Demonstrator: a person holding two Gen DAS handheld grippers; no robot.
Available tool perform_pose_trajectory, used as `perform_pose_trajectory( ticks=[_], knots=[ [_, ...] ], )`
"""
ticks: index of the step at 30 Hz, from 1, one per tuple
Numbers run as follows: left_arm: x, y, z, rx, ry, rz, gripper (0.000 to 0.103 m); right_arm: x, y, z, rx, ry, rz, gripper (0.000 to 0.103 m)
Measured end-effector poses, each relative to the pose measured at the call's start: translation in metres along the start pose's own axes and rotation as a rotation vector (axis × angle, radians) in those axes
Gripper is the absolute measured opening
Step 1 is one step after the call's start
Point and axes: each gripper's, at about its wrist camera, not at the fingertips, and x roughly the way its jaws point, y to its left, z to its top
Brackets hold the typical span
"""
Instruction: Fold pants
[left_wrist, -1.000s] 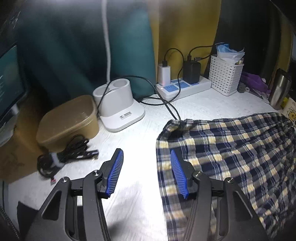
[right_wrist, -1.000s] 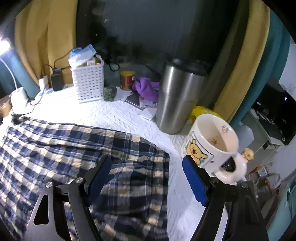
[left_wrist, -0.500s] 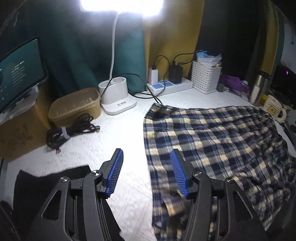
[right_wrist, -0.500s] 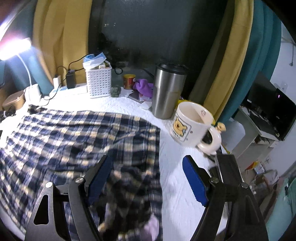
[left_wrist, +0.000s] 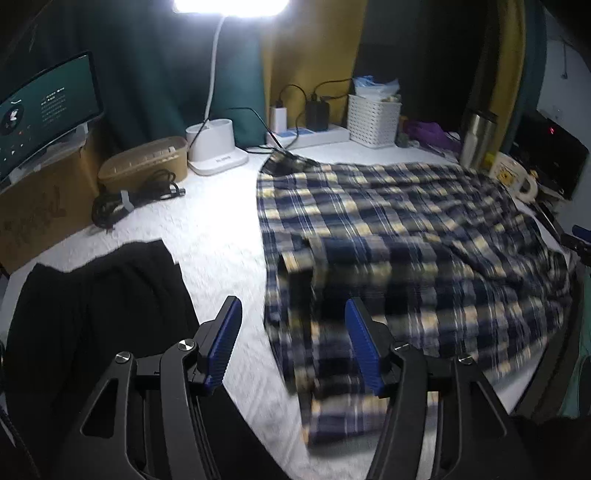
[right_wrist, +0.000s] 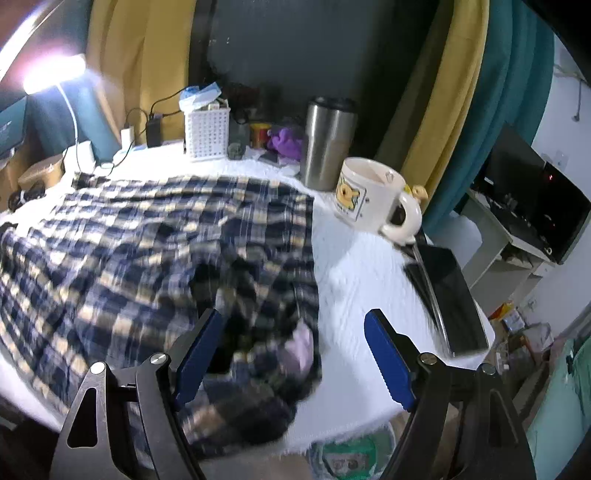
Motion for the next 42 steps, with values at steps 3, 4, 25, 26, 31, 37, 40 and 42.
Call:
perform_pose_trajectory(
  ticks=[3,4,25,26,31,37,40,42],
  knots=[
    [-0.007,-0.005,-0.014,0.010,0.004,-0.015,0.062,-0.005,-0.001,-0.015,-0.001,0.013,-0.002,0.081],
    [-0.008,-0.007,-0.016,0.011,0.006,-0.018,0.064,-0.007,-0.002,-0.018,-0.001,0.014,-0.003,0.081],
    [0.012,-0.033,-0.050,0.095,0.106,-0.050,0.064,0.000,-0.025,-0.046,-0.015,-0.041,0.137,0.064],
    [0.013,-0.034,-0.050,0.101,0.112,-0.046,0.048,0.003,-0.027,-0.041,-0.001,-0.041,0.167,0.061],
    [0.010,-0.045,-0.051,0.145,0.107,-0.059,0.011,0.015,-0.016,-0.028,-0.039,-0.016,0.226,0.049],
    [-0.008,-0.047,-0.045,0.139,0.062,-0.060,0.003,0.017,-0.010,-0.029,-0.053,0.028,0.193,0.004],
    [-0.027,-0.043,-0.039,0.116,0.024,-0.068,0.003,0.001,-0.024,-0.027,0.018,-0.003,0.123,0.000],
    [-0.038,-0.043,-0.036,0.118,-0.001,-0.064,0.003,0.003,-0.032,-0.030,0.038,0.012,0.091,0.000]
  ],
)
